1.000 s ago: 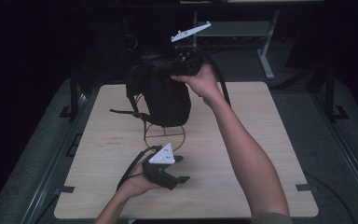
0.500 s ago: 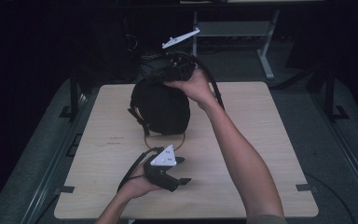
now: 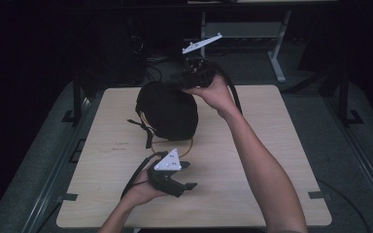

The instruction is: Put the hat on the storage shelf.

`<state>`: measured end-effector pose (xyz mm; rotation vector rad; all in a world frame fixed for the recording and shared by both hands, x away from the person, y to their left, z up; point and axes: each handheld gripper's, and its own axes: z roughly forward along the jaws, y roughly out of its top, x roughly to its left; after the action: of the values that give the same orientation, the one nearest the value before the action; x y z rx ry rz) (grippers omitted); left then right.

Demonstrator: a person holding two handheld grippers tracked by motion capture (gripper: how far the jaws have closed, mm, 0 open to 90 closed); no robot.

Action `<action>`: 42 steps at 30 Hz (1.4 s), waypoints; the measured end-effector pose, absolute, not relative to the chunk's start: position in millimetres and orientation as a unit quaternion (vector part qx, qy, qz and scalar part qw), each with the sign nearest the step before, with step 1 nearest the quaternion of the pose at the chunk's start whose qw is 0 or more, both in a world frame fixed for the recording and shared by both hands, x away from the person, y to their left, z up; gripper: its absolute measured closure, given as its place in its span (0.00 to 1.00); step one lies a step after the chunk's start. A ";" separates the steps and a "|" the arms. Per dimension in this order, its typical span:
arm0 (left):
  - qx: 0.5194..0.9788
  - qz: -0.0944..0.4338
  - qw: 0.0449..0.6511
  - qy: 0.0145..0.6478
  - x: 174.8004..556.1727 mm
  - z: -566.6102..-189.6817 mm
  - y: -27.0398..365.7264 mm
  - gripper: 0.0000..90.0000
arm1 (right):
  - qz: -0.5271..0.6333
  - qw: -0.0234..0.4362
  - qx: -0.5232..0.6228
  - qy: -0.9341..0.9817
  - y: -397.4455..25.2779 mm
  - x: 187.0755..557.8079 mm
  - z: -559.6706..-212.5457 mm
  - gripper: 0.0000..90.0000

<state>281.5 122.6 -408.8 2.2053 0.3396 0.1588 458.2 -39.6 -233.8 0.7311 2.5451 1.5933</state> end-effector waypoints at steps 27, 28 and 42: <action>0.889 0.065 0.431 0.140 282.5 -413.8 123.3 0.30 | 0.526 0.032 0.252 0.812 -109.3 429.0 -247.7 0.32; 0.889 0.066 0.431 0.141 282.2 -414.1 123.0 0.30 | 0.526 0.032 0.252 0.812 -109.3 429.0 -247.7 0.32; 0.894 0.058 0.423 0.137 281.3 -420.3 119.5 0.30 | 0.528 0.039 0.264 0.806 -141.5 414.7 -255.5 0.30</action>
<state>281.3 119.5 -420.3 2.2366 0.3439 0.1451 414.7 -141.5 -255.5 0.8096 2.4719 1.6172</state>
